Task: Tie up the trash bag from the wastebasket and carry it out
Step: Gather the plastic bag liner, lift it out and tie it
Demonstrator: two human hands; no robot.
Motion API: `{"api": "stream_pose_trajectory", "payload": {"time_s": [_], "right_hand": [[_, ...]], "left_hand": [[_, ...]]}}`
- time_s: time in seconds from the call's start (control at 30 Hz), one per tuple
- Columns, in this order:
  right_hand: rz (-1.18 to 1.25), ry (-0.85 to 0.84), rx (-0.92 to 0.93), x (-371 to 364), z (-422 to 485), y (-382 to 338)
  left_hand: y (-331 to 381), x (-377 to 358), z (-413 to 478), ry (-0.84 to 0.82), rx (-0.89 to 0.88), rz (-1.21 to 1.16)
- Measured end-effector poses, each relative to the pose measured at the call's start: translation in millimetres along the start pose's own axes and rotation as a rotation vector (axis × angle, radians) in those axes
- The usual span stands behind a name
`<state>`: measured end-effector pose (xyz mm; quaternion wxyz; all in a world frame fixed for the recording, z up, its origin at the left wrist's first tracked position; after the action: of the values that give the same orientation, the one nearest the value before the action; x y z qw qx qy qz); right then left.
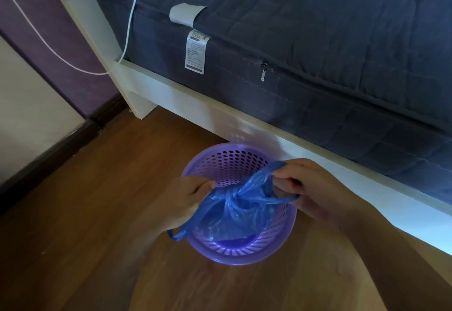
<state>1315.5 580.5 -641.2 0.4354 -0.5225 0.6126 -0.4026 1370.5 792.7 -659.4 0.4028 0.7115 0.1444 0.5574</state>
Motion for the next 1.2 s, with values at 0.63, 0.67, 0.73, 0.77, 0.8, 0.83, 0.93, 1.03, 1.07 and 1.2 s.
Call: {"api": "stream_pose_trajectory", "payload": {"time_s": [0.63, 0.67, 0.73, 0.77, 0.8, 0.83, 0.93, 1.03, 1.07, 1.2], "right_hand": [[0.516, 0.468, -0.045, 24, 15, 13], [0.576, 0.476, -0.07, 24, 14, 15], [0.646, 0.502, -0.114, 28, 12, 21], [0.663, 0.519, -0.128, 31, 10, 23], [0.677, 0.54, -0.137, 35, 9, 27], [0.687, 0.57, -0.146, 40, 7, 30], [0.661, 0.697, -0.172, 63, 1, 38], [0.608, 0.796, -0.174, 84, -6, 46], [0.596, 0.813, -0.168, 88, -6, 47], [0.563, 0.83, -0.119, 85, -4, 40]], "left_hand": [[-5, 5, 7, 0.183, 0.635, -1.86], [-5, 4, 8, 0.139, 0.614, -1.839], [-7, -1, 7, 0.103, 0.62, -1.744], [-9, -5, 7, 0.104, 0.642, -1.714], [-13, -6, 6, 0.124, 0.668, -1.697], [-18, -5, 5, 0.159, 0.696, -1.696], [-56, 12, -1, 0.34, 0.825, -1.781], [-91, 25, -11, 0.498, 0.929, -1.802], [-95, 25, -12, 0.531, 0.936, -1.782], [-76, 24, -2, 0.557, 0.777, -1.571]]}}
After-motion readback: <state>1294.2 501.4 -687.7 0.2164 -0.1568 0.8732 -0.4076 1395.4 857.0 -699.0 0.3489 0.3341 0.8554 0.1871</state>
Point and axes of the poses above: each hand's wrist, its own z-axis towards the middle knuckle, its own x-axis out of the back of the hand, y = z × x, the point moved 5 cm from there along z, towards the middle knuckle, and after that the axes turned 11 degrees about y, right-handed, at the moved point
